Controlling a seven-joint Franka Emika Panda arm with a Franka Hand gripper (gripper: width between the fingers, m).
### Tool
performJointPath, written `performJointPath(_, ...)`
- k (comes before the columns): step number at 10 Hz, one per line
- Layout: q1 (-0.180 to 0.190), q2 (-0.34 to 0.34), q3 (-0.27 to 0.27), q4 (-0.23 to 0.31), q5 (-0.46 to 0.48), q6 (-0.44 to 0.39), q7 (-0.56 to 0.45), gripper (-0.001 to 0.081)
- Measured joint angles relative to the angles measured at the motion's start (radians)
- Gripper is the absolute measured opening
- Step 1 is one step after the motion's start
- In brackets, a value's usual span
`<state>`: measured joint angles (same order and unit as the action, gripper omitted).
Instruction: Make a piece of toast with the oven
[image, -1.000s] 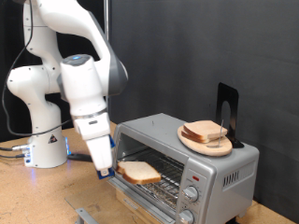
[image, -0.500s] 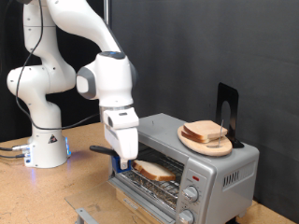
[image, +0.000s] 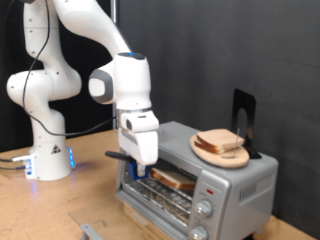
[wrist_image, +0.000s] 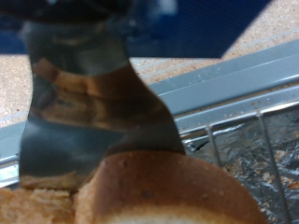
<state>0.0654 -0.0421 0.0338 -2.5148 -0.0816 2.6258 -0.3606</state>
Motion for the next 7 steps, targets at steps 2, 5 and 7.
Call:
performJointPath(2,-0.005,-0.018,-0.004,-0.053,-0.003,0.029,-0.024,0.0397)
performJointPath(5,-0.026,-0.038,-0.012,-0.111,-0.011,0.079,-0.031,0.0397)
performJointPath(7,-0.032,-0.046,-0.014,-0.128,-0.011,0.091,-0.035,0.0397)
